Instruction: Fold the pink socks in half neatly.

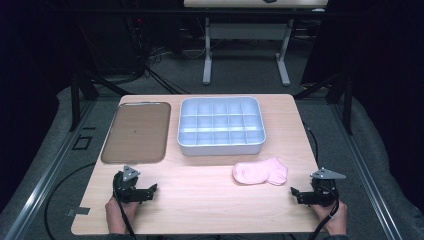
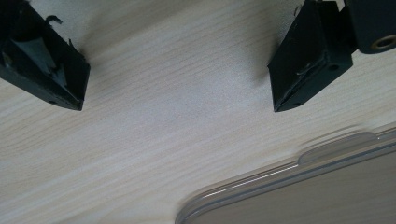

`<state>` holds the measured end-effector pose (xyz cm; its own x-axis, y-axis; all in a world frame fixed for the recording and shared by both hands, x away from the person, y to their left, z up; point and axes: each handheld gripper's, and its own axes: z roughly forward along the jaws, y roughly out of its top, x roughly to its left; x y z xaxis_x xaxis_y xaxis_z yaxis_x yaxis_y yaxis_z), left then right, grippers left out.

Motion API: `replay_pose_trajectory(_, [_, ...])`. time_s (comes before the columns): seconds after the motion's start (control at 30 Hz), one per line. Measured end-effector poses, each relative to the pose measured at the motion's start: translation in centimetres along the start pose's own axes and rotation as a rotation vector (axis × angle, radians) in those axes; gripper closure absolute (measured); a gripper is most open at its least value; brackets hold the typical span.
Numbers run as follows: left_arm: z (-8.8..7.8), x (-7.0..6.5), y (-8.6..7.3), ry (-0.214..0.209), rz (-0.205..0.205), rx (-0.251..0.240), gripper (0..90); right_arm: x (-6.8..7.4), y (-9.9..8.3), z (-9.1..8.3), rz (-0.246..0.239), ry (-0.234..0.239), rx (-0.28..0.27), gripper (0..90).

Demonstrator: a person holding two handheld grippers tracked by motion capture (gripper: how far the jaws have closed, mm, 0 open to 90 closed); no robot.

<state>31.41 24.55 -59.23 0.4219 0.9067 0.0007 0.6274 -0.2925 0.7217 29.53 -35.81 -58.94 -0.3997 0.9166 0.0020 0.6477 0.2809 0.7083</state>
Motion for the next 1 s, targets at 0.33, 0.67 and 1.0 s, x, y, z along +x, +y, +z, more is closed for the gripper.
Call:
replay_pose_trajectory(0.33, [0.0,0.0,0.0,0.004,-0.004,-0.001,5.0,0.1,0.5,0.1,0.000,-0.010,0.026,0.0])
replay_pose_trajectory(0.67, [0.0,-0.1,0.0,0.005,-0.005,0.000,5.0,-0.1,1.5,-0.5,0.024,0.024,0.040,0.0])
replay_pose_trajectory(1.0, [0.0,-0.1,0.0,0.006,-0.008,-0.001,5.1,1.6,4.5,-1.6,-0.032,0.071,0.020,0.0])
